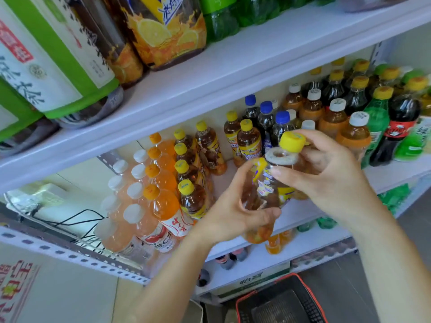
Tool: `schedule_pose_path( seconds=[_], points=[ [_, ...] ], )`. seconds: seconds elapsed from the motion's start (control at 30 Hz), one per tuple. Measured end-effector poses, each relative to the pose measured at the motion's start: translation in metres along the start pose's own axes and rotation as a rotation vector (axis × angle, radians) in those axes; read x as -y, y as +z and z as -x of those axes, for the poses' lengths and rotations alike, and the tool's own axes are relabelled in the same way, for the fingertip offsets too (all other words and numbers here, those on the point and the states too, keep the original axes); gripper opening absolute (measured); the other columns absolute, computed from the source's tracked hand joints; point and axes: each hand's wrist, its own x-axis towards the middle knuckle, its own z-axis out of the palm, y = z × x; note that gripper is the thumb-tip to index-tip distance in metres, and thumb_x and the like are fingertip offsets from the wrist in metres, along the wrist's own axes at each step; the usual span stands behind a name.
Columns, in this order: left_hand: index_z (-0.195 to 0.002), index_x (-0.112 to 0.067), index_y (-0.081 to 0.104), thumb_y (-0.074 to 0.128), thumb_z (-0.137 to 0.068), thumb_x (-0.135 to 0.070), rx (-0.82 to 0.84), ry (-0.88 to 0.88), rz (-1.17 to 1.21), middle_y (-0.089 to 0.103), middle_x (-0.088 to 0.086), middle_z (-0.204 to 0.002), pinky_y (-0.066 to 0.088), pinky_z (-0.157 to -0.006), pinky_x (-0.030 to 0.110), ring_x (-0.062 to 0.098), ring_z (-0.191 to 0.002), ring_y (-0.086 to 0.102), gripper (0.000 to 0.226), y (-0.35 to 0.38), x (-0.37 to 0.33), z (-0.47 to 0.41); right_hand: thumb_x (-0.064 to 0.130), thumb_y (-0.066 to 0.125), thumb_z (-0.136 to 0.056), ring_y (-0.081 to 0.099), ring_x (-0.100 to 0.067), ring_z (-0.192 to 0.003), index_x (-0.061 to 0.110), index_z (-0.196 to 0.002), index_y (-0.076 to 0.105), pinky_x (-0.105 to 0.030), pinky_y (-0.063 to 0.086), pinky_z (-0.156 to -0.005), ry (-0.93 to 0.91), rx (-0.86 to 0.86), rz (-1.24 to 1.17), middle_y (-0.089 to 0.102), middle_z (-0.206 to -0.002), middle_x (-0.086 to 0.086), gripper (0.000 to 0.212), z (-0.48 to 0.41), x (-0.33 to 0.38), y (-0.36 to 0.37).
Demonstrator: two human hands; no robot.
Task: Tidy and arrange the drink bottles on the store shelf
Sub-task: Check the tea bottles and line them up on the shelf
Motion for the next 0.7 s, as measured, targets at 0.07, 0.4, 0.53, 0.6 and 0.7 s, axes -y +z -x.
schedule_pose_path(
  seconds=[0.07, 0.4, 0.53, 0.6, 0.7],
  points=[
    [-0.14, -0.011, 0.042, 0.077, -0.076, -0.002, -0.132, -0.004, 0.097, 0.067, 0.003, -0.123, 0.049, -0.098, 0.032, 0.016, -0.113, 0.064, 0.074, 0.02, 0.001, 0.011, 0.04, 0.085, -0.068, 0.071, -0.017, -0.1, 0.031, -0.116, 0.064, -0.028, 0.058, -0.079, 0.005, 0.053, -0.179, 0.075, -0.107, -0.002, 0.053, 0.008, 0.006, -0.003],
    [-0.114, -0.025, 0.058, 0.08, -0.077, -0.032, -0.401, 0.07, -0.021, 0.074, 0.002, -0.102, 0.054, -0.085, 0.056, 0.031, -0.098, 0.07, 0.044, 0.07, -0.004, 0.038, 0.06, 0.078, -0.068, 0.065, -0.02, -0.112, 0.035, -0.127, 0.057, -0.032, 0.056, -0.081, 0.288, -0.045, -0.359, 0.068, -0.121, 0.0, 0.068, 0.08, -0.021, 0.015],
    [-0.121, -0.037, 0.051, 0.078, -0.075, -0.043, -0.41, 0.064, -0.162, 0.072, -0.01, -0.103, 0.057, -0.081, 0.049, 0.016, -0.093, 0.071, 0.054, 0.072, -0.004, 0.046, 0.058, 0.08, -0.068, 0.067, -0.023, -0.103, 0.037, -0.126, 0.057, -0.051, 0.042, -0.083, 0.315, -0.076, -0.374, 0.069, -0.12, -0.001, 0.066, 0.094, -0.026, 0.027],
    [-0.131, -0.044, 0.045, 0.077, -0.078, -0.036, -0.353, 0.083, -0.146, 0.07, -0.014, -0.112, 0.057, -0.086, 0.043, 0.01, -0.1, 0.069, 0.063, 0.075, -0.008, 0.05, 0.058, 0.079, -0.069, 0.064, -0.024, -0.1, 0.034, -0.127, 0.058, -0.043, 0.041, -0.08, 0.337, -0.108, -0.431, 0.069, -0.12, -0.003, 0.065, 0.095, -0.025, 0.027],
    [-0.128, -0.058, 0.041, 0.07, -0.078, -0.042, -0.374, 0.129, -0.21, 0.062, -0.022, -0.117, 0.052, -0.09, 0.029, 0.002, -0.108, 0.062, 0.06, 0.075, -0.013, 0.059, 0.041, 0.062, -0.087, 0.066, -0.023, -0.099, 0.02, -0.133, 0.055, -0.029, 0.053, -0.074, 0.349, -0.087, -0.611, 0.067, -0.124, -0.01, 0.051, 0.094, -0.02, 0.023]
  ],
)
